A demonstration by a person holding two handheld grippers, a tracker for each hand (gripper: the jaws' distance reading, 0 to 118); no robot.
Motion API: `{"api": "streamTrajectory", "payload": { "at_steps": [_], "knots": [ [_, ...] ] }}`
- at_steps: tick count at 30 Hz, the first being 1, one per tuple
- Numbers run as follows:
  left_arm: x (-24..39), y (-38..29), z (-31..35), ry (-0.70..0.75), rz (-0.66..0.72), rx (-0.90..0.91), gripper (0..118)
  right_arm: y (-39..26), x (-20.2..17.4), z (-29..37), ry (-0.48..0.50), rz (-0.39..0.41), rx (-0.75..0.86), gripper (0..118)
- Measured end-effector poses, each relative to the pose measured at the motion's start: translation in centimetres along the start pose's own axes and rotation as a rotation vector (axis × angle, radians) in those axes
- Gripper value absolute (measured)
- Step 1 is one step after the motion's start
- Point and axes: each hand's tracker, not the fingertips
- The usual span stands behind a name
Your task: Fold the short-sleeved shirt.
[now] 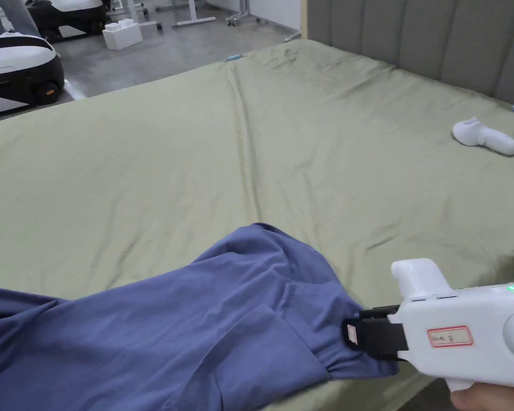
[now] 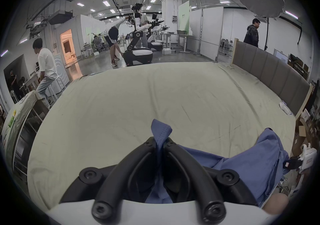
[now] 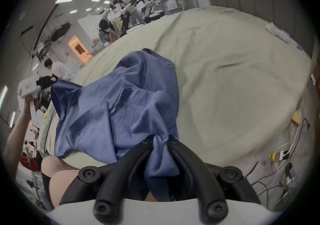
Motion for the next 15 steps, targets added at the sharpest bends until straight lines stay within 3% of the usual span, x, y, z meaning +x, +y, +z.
{"api": "streamTrajectory", "payload": {
  "at_steps": [2,4,8,15],
  "knots": [
    [-0.7,0.6,1.4,0.011,0.023,0.039,6,0.0,0.1,1.0,0.029,-0.021,0.040,13],
    [-1.6,1.6,3.3,0.020,0.072,0.098,6,0.4,-0.6,2.0,0.022,0.011,0.060,13],
    [-4.0,4.5,9.8,-0.013,0.183,0.203,6,2.5,-3.7,6.1,-0.008,0.175,0.193,13],
    [-8.3,9.0,26.8,0.026,0.210,0.523,6,9.1,-8.9,17.3,-0.085,0.366,0.548,13]
  ]
}}
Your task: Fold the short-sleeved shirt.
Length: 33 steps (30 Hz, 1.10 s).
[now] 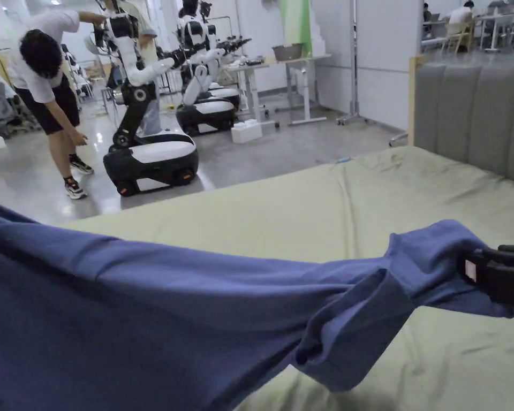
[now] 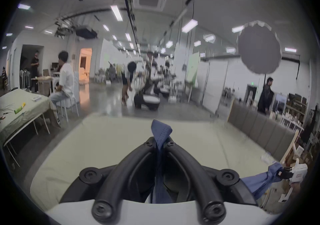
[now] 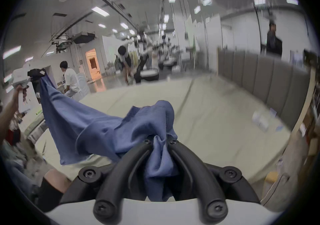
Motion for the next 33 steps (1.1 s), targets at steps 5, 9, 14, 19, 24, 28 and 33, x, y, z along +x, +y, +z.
{"api": "streamTrajectory", "payload": {
  "at_steps": [5,9,14,19,24,28,33],
  "knots": [
    [-2.9,6.1,7.7,0.041,0.076,0.119,6,6.1,1.0,4.5,-0.005,-0.026,0.165,13],
    [-4.9,8.5,11.2,0.040,0.139,0.131,6,10.1,1.2,7.3,0.011,-0.015,0.245,13],
    [-5.4,9.3,12.7,0.057,0.134,0.107,6,15.3,-0.2,8.9,0.022,0.046,0.279,13],
    [-5.6,8.0,11.4,0.108,0.055,0.064,6,19.6,-1.4,7.5,-0.032,0.139,0.261,13],
    [-4.2,5.0,7.0,0.167,-0.088,0.010,6,21.9,-2.0,1.7,-0.071,0.152,0.228,13],
    [-2.8,2.7,1.9,0.245,-0.237,0.047,6,23.1,-2.7,-4.8,-0.118,0.168,0.196,13],
    [-1.9,1.7,-6.2,0.292,-0.241,0.084,6,25.9,-3.9,-14.0,-0.188,0.180,0.210,13]
  ]
}}
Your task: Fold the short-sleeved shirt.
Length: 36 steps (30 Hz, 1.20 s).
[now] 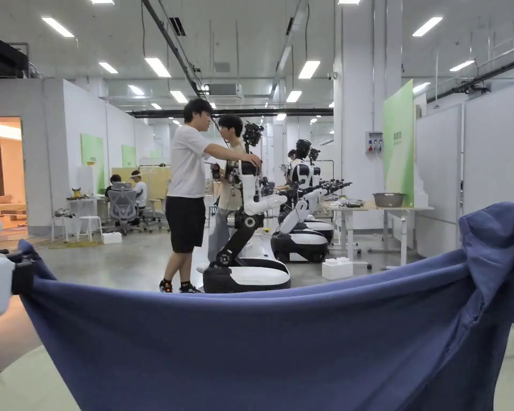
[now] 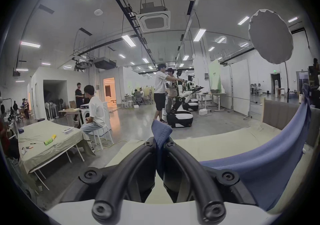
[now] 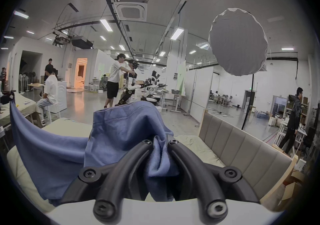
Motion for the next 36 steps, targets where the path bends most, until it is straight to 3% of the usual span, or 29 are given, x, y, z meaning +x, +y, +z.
{"api": "streamTrajectory", "payload": {
  "at_steps": [6,8,11,16,22,29,36],
  "knots": [
    [2.8,2.1,-9.0,0.101,-0.121,0.074,6,4.8,-1.5,-8.6,-0.094,-0.011,0.142,13],
    [3.2,3.3,-12.2,0.128,-0.118,0.098,6,5.9,-1.8,-11.1,-0.101,-0.043,0.184,13],
    [4.4,4.2,-16.3,0.157,-0.097,0.113,6,6.0,-3.0,-15.1,-0.125,-0.016,0.188,13],
    [6.7,1.6,-23.2,0.177,-0.112,0.074,6,1.8,-4.8,-21.9,-0.155,-0.005,0.157,13],
    [9.9,-7.3,-28.0,0.124,-0.145,-0.040,6,-8.5,-6.3,-28.0,-0.145,0.000,0.037,13],
    [11.8,-17.6,-27.2,0.083,-0.121,-0.212,6,-19.7,-6.7,-27.0,-0.099,0.029,-0.039,13],
    [11.0,-20.2,-19.5,0.022,-0.052,-0.267,6,-23.1,-5.1,-19.0,-0.057,0.041,-0.069,13]
  ]
}}
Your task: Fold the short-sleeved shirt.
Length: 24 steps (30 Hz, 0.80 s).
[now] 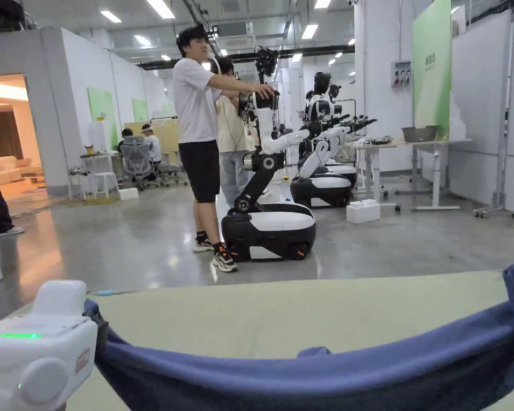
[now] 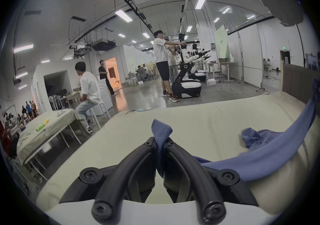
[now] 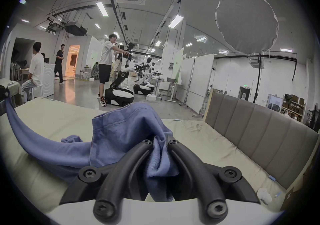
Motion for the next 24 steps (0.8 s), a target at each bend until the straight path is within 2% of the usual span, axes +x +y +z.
{"api": "streamTrajectory", "payload": {
  "at_steps": [6,11,14,17,21,24],
  "knots": [
    [-2.3,-2.1,10.6,-0.076,0.033,0.014,6,0.1,2.9,10.1,0.057,-0.036,-0.006,13],
    [-5.1,-5.4,18.9,-0.106,0.025,-0.003,6,-2.8,5.4,19.7,0.097,-0.015,-0.027,13],
    [-7.0,-8.4,22.7,-0.110,0.075,-0.026,6,-5.7,6.8,24.3,0.115,-0.002,-0.060,13],
    [-8.4,-11.6,25.5,-0.127,0.148,-0.084,6,-9.7,8.3,27.1,0.128,0.003,-0.120,13],
    [-8.6,-15.9,27.9,-0.149,0.134,-0.131,6,-14.4,8.9,29.8,0.130,-0.026,-0.209,13],
    [-8.0,-18.9,28.6,-0.171,0.137,-0.161,6,-17.7,8.4,30.4,0.122,0.023,-0.282,13]
  ]
}}
